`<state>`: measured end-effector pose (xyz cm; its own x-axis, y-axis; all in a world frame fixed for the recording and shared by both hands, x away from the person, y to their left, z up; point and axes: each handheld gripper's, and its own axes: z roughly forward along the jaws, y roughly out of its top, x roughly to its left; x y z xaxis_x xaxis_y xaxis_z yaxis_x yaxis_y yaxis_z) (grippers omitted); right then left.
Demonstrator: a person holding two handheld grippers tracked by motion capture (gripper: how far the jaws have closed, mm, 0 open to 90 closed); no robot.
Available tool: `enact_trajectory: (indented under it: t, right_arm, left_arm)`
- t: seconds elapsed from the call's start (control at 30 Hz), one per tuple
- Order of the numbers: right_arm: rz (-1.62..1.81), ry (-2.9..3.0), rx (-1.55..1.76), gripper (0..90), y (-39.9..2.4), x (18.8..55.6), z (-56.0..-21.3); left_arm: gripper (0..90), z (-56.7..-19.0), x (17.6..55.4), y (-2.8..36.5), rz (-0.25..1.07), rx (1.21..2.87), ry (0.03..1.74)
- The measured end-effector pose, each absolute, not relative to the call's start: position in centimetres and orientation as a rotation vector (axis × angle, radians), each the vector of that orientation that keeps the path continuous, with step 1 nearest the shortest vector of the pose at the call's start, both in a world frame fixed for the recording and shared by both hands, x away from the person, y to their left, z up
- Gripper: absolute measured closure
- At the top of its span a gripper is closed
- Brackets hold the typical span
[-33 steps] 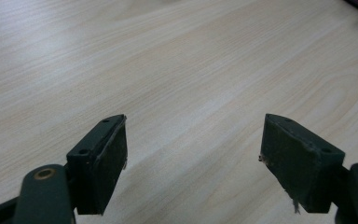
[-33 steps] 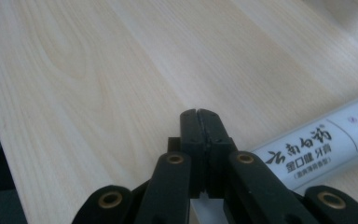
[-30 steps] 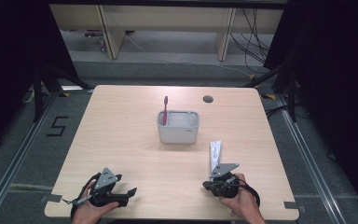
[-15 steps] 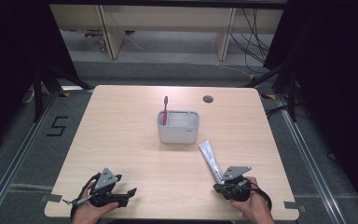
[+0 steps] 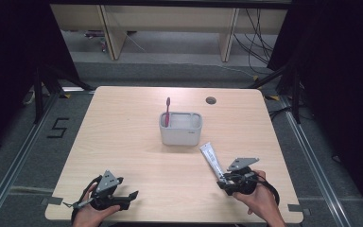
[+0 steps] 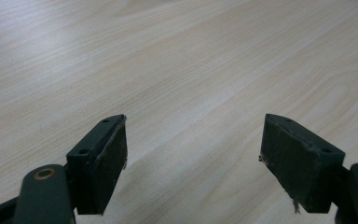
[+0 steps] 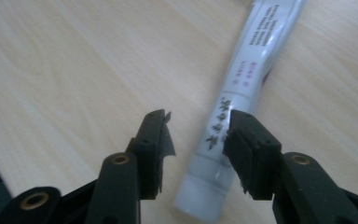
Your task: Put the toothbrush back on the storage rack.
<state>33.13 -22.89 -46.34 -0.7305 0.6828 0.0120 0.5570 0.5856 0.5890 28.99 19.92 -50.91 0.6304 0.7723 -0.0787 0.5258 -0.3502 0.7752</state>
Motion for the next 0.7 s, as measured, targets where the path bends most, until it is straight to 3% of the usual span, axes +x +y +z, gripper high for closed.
enact_trajectory:
  t: [0.3,0.7]
  right_arm:
    - [0.738,2.619,1.254,44.4,-21.5,36.0,-46.2]
    - [0.595,2.692,1.235,48.3,-20.2,39.2,-47.2]
  left_arm:
    - [22.3,-50.9,29.0,19.9,0.388,2.034,1.014]
    - [22.3,-50.9,29.0,19.9,0.392,2.037,1.016]
